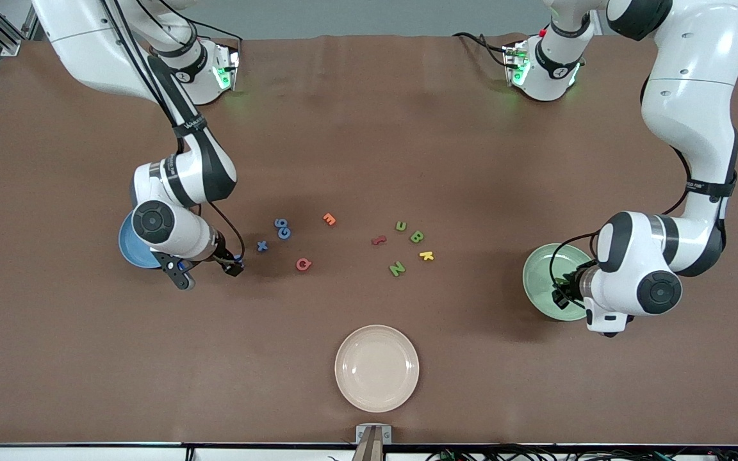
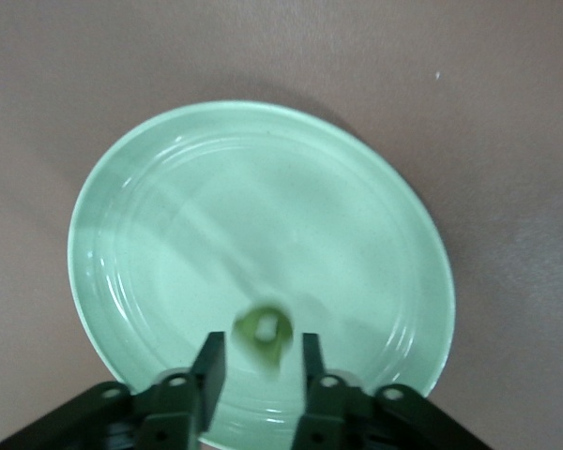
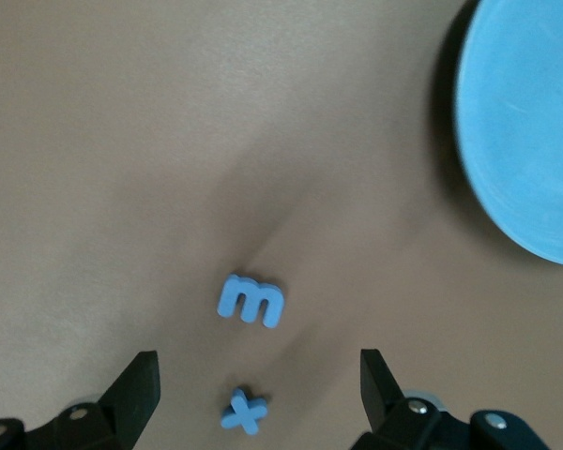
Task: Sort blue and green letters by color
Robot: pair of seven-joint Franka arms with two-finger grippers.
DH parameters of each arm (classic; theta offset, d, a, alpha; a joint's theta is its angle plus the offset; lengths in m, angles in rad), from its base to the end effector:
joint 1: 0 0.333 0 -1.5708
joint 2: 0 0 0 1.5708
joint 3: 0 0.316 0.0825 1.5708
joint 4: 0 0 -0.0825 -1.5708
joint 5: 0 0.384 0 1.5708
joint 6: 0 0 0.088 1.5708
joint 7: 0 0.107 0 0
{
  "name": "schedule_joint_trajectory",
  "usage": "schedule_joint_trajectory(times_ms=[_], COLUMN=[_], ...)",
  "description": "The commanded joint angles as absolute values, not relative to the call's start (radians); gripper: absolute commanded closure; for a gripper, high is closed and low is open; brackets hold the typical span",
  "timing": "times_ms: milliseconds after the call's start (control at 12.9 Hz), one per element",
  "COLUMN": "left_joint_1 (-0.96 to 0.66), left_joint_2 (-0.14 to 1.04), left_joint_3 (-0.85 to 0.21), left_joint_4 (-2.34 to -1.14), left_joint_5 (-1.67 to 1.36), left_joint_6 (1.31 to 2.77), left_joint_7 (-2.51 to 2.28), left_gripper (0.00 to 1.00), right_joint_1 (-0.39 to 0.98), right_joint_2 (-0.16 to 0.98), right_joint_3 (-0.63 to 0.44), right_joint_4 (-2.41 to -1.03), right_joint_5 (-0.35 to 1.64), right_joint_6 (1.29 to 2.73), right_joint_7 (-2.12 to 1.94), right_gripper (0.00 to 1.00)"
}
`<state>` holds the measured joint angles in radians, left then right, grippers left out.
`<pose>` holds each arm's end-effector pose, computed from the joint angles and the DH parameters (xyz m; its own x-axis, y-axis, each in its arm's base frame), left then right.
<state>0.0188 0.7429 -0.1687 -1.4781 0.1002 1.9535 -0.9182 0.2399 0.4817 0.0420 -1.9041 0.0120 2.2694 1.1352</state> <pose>0.6832 -0.0787 0.2218 0.7098 0.6810 -0.1802 0.6566 -0.7322 -0.1807 0.5938 0.1712 0.2357 0.6441 -0.7614 -0.0740 -0.7556 -0.6483 0.0934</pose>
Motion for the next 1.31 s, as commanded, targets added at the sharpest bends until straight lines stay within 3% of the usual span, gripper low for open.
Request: schedule_joint_trajectory(times_ms=[0,387,696,1005,1237], left_joint_1=[0.002,-0.191,-0.316,-0.438,-0.497], left_joint_2=[0.729,0.741,0.779,0.856,0.893], left_joint_3=[-0.178,-0.189,-0.19,-0.19,-0.189], left_joint_4=[-1.491,-1.447,-1.44,-1.402,-1.359], left_joint_5=[0.126,0.094,0.022,0.006,0.008], left_joint_6=[1.959,1.983,2.169,2.356,2.364], left_joint_7=[-0.929,-1.202,-1.344,-1.535,-1.614], left_gripper=[0.0,0.0,0.1,0.21,0.21], right_joint_1=[0.245,0.249,0.25,0.255,0.255], right_joint_2=[0.511,0.554,0.558,0.56,0.56], right_joint_3=[0.041,0.04,0.04,0.038,0.038], right_joint_4=[-1.898,-1.902,-1.962,-1.977,-1.983], right_joint_5=[0.014,0.008,0.006,0.005,0.002], right_joint_6=[2.316,2.381,2.482,2.485,2.485], right_joint_7=[1.158,1.16,1.184,1.186,1.186], right_gripper=[0.19,0.24,0.24,0.26,0.34])
